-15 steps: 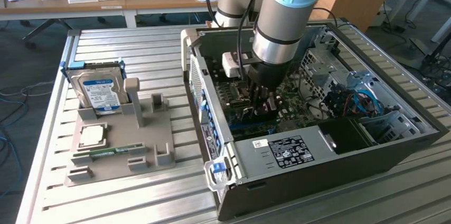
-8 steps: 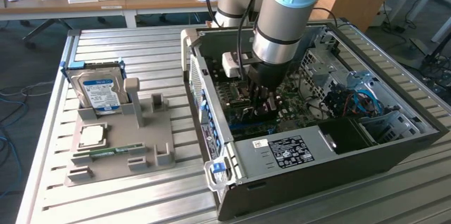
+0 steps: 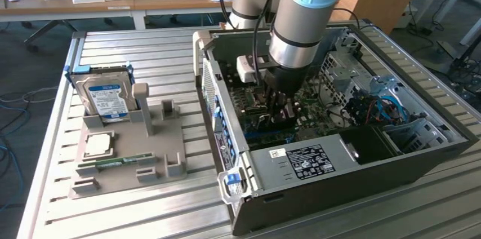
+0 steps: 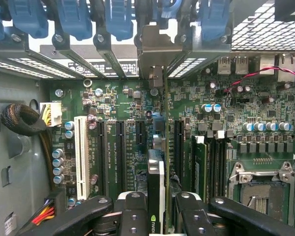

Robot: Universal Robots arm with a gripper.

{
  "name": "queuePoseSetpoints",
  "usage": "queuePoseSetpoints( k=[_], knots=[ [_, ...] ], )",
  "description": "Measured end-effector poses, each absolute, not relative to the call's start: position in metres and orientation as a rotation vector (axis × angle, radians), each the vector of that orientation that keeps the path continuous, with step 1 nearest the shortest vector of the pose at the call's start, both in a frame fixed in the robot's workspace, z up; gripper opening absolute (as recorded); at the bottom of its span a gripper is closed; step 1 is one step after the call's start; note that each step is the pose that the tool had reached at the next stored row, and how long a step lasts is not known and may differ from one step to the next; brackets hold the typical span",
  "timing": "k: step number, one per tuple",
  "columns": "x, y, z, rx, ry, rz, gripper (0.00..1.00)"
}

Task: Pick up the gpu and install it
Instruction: 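Insert the gpu into the slot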

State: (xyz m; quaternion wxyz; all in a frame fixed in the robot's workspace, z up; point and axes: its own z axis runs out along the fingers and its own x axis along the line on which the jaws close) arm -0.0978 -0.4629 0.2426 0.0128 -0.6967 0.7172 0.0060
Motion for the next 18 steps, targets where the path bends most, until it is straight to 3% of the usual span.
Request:
queuePoseSetpoints(
  k=[18],
  knots=[
    [-0.0979, -0.4620, 0.2426, -2.171, 2.235, 0.019, 0.26]
  ],
)
